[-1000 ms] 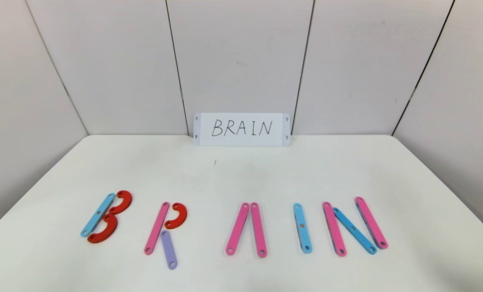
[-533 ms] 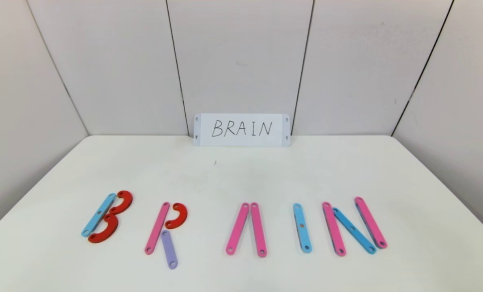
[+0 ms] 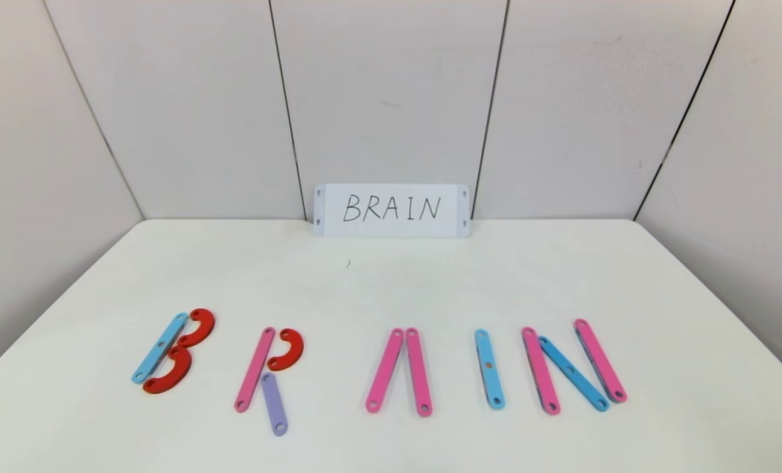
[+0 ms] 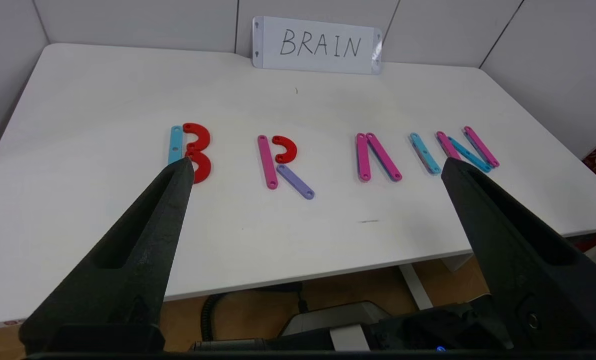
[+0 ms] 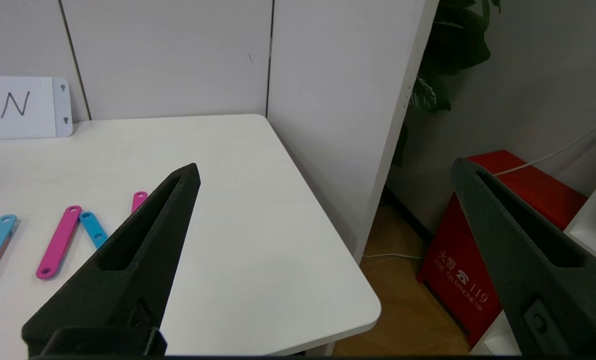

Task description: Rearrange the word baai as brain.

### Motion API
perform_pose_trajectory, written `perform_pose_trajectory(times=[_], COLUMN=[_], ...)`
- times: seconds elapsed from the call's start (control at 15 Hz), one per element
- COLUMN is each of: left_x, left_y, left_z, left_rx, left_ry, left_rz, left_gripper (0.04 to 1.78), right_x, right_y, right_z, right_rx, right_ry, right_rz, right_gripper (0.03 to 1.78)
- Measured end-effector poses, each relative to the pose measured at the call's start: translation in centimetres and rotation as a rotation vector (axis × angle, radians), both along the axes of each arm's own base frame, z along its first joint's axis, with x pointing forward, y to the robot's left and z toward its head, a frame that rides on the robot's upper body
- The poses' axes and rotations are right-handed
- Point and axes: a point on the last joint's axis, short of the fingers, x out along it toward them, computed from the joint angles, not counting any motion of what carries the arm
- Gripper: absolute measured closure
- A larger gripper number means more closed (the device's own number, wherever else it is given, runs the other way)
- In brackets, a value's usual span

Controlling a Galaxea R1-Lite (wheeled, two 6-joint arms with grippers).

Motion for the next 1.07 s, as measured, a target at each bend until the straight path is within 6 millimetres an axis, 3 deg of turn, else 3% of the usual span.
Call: perform_pose_trajectory(times=[0.2, 0.47, 0.67, 1.07], left_x=[-1.6, -3.6, -4.8, -5.3], left_y=[-0.2, -2.2, -2.5, -2.4], left_z=[-1.0, -2.1, -3.7, -6.6], left_rx=[-0.028, -0.055, -0.053, -0.042], left_ry=[0.052, 0.003, -0.027, -0.136], left_rz=[0.004, -0.041, -0.050, -0.106], left_gripper=[0.08, 0.08, 0.08, 0.08], right_x=[-0.2, -0.4, -0.6, 0.4], right_y=[0.0, 0.0, 0.0, 0.0], right_z=[-0.1, 0.1, 0.3, -0.5], right_rx=[0.011, 0.018, 0.030, 0.040], right_ry=[-0.014, -0.029, -0.040, -0.022], right_rz=[0.000, -0.004, -0.006, 0.004], right_gripper=[0.07, 0.07, 0.07, 0.07])
